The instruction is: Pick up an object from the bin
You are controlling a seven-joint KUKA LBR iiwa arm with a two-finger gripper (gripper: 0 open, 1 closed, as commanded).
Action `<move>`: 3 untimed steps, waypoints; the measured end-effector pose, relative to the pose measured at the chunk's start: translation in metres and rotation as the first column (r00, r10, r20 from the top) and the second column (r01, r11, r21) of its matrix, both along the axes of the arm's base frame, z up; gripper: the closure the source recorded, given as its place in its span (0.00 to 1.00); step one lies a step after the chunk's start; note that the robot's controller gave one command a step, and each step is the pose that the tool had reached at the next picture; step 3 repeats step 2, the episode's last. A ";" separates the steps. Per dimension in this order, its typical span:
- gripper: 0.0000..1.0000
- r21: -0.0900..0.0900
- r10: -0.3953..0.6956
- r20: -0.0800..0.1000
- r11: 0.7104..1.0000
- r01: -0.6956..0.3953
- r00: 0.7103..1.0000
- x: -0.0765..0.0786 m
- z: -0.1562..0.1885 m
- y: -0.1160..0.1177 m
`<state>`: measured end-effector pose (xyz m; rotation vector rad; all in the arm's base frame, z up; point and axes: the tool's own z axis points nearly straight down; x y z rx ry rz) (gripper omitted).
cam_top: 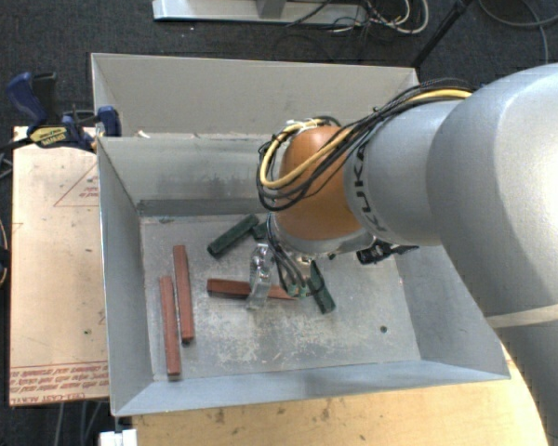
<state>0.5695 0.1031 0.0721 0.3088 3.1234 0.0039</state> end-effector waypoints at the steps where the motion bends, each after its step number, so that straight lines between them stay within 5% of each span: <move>1: 1.00 0.000 0.000 0.000 1.000 0.000 1.000 0.000 0.000 0.000; 2: 1.00 -0.001 0.004 0.000 1.000 -0.004 1.000 0.026 0.133 0.017; 3: 1.00 -0.001 0.004 0.000 1.000 -0.004 1.000 0.026 0.133 0.017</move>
Offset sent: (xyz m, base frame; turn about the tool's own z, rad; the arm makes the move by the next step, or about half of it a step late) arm 0.0256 0.0161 0.1335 -0.0004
